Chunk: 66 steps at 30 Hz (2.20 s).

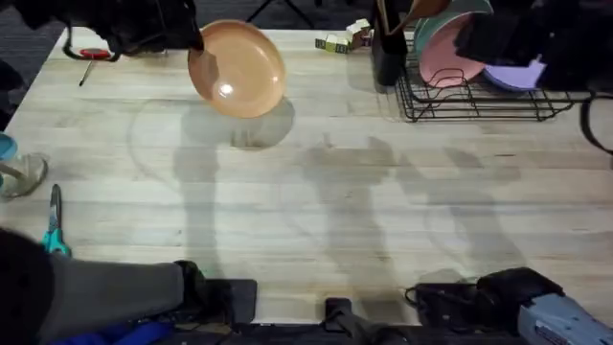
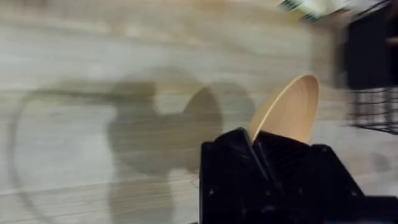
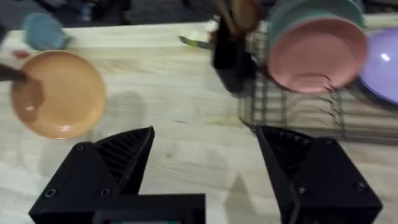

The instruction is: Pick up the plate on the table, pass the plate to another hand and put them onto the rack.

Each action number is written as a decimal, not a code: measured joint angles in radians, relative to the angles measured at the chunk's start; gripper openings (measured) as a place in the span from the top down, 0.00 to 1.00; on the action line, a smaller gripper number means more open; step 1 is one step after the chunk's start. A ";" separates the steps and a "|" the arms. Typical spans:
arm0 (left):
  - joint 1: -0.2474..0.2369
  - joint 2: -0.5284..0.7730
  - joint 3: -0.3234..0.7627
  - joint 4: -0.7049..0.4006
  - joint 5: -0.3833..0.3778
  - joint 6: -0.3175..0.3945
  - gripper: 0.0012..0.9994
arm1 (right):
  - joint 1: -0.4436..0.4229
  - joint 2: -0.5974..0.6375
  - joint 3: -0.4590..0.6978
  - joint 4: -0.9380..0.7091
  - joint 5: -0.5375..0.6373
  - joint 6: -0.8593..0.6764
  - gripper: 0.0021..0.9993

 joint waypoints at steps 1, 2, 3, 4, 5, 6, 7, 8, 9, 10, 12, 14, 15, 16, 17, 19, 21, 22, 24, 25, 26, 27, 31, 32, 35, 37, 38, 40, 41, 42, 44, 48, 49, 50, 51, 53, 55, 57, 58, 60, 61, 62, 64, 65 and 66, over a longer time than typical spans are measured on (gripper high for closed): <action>0.000 -0.014 0.000 0.000 0.018 0.000 0.96 | 0.021 0.003 0.000 0.015 0.000 0.003 0.00; 0.000 -0.028 0.000 0.000 0.039 0.000 0.96 | 0.042 0.008 0.000 0.029 0.000 0.008 0.00; 0.000 -0.041 0.000 0.000 0.061 0.000 0.96 | 0.063 0.017 0.000 0.040 0.000 0.014 0.00; 0.000 -0.052 0.000 0.000 0.082 0.000 0.96 | 0.082 0.027 0.000 0.050 0.000 0.026 0.00; 0.000 -0.062 0.000 0.000 0.101 0.000 0.96 | 0.101 0.041 0.000 0.061 0.000 0.042 0.00; 0.000 -0.070 0.000 0.000 0.119 0.000 0.96 | 0.118 0.055 0.000 0.072 0.000 0.059 0.00; 0.000 -0.077 0.000 0.000 0.137 0.000 0.96 | 0.135 0.072 0.000 0.082 0.000 0.080 0.00; 0.000 -0.082 0.000 0.000 0.152 0.000 0.96 | 0.150 0.087 0.001 0.088 0.000 0.102 0.00; 0.000 -0.085 0.000 0.000 0.167 0.000 0.96 | 0.166 0.106 0.001 0.091 0.000 0.126 0.00; 0.000 -0.086 0.001 0.000 0.182 0.000 0.96 | 0.180 0.122 0.001 0.094 0.000 0.148 0.00; 0.000 -0.087 0.001 0.000 0.207 0.000 0.96 | 0.210 0.156 0.001 0.097 0.000 0.196 0.00; 0.000 -0.087 0.001 0.000 0.229 0.000 0.96 | 0.240 0.189 0.001 0.098 0.000 0.235 0.00; 0.000 -0.087 0.001 0.000 0.236 0.000 0.96 | 0.258 0.207 0.001 0.101 0.000 0.249 0.00; 0.000 -0.087 0.001 0.000 0.243 0.000 0.96 | 0.273 0.221 0.000 0.104 0.000 0.260 0.00; 0.000 -0.087 0.001 0.000 0.249 0.000 0.96 | 0.289 0.238 0.000 0.112 0.000 0.270 0.00; 0.000 -0.087 0.001 0.000 0.254 0.000 0.96 | 0.315 0.264 0.001 0.131 0.000 0.282 0.00; 0.000 -0.087 0.001 0.000 0.272 0.000 0.96 | 0.348 0.307 0.001 0.191 0.000 0.297 0.00; 0.000 -0.087 0.001 0.000 0.276 0.000 0.96 | 0.352 0.315 0.001 0.206 0.000 0.298 0.00; 0.000 -0.087 0.001 0.000 0.278 0.000 0.96 | 0.357 0.331 0.000 0.238 0.000 0.301 0.00; 0.000 -0.087 0.001 0.000 0.280 0.000 0.96 | 0.358 0.339 0.001 0.252 0.000 0.301 0.00; 0.000 -0.087 0.001 0.000 0.280 0.000 0.96 | 0.359 0.346 0.001 0.265 0.000 0.303 0.00; 0.000 -0.087 0.001 0.000 0.281 0.000 0.96 | 0.359 0.355 0.001 0.280 0.000 0.304 0.00; 0.000 -0.087 0.001 0.000 0.283 0.000 0.96 | 0.360 0.390 0.001 0.336 0.000 0.319 0.00; 0.000 -0.087 0.001 0.000 0.283 0.000 0.96 | 0.361 0.397 0.001 0.346 0.000 0.323 0.00; 0.000 -0.087 0.001 0.000 0.283 0.000 0.96 | 0.371 0.420 0.000 0.383 0.000 0.330 0.00; 0.000 -0.087 0.001 0.000 0.284 0.000 0.96 | 0.385 0.437 0.001 0.406 0.000 0.334 0.00; 0.000 -0.087 0.001 0.000 0.283 0.000 0.96 | 0.393 0.445 0.001 0.417 0.000 0.335 0.00; 0.000 -0.087 0.001 0.000 0.284 0.000 0.96 | 0.411 0.465 0.001 0.443 0.000 0.338 0.00; 0.000 -0.087 0.001 0.000 0.284 0.000 0.96 | 0.419 0.476 0.001 0.452 0.000 0.341 0.00; 0.000 -0.087 0.001 0.000 0.284 0.000 0.96 | 0.428 0.489 0.001 0.459 0.000 0.341 0.00; 0.000 -0.087 0.001 0.000 0.283 0.000 0.96 | 0.439 0.511 0.001 0.467 0.000 0.341 0.00; 0.000 -0.087 0.001 0.000 0.284 0.000 0.96 | 0.451 0.569 0.001 0.477 0.000 0.342 0.03; 0.000 -0.087 0.001 0.000 0.284 0.000 0.96 | 0.451 0.575 0.001 0.483 0.000 0.342 0.05; 0.000 -0.087 0.001 0.000 0.284 0.000 0.96 | 0.451 0.578 0.001 0.488 0.000 0.343 0.06; 0.000 -0.087 0.001 0.000 0.284 0.000 0.96 | 0.451 0.580 0.001 0.494 0.000 0.344 0.07; 0.000 -0.087 0.001 0.000 0.284 0.000 0.96 | 0.451 0.581 0.001 0.507 0.000 0.345 0.10; 0.000 -0.087 0.001 0.000 0.284 0.000 0.96 | 0.451 0.580 0.001 0.519 0.000 0.344 0.17; 0.000 -0.087 0.001 0.000 0.284 0.000 0.96 | 0.451 0.581 0.001 0.527 0.000 0.347 0.30; 0.000 -0.087 0.001 0.000 0.284 0.000 0.96 | 0.451 0.581 0.001 0.531 0.000 0.348 0.35; 0.000 -0.087 0.001 0.000 0.284 0.000 0.96 | 0.451 0.581 0.001 0.538 0.000 0.347 0.46; 0.000 -0.087 0.001 0.000 0.284 0.000 0.96 | 0.451 0.581 0.001 0.538 0.000 0.348 0.51; 0.000 -0.087 0.001 0.000 0.284 0.000 0.96 | 0.451 0.581 0.001 0.538 0.000 0.348 0.59; 0.000 -0.087 0.001 0.000 0.284 0.000 0.96 | 0.451 0.581 0.001 0.537 0.000 0.348 0.71; 0.000 -0.087 0.001 0.000 0.284 0.000 0.96 | 0.451 0.581 0.001 0.538 0.000 0.348 0.78; 0.000 -0.087 0.001 0.000 0.284 0.000 0.96 | 0.451 0.581 0.001 0.538 0.000 0.348 0.85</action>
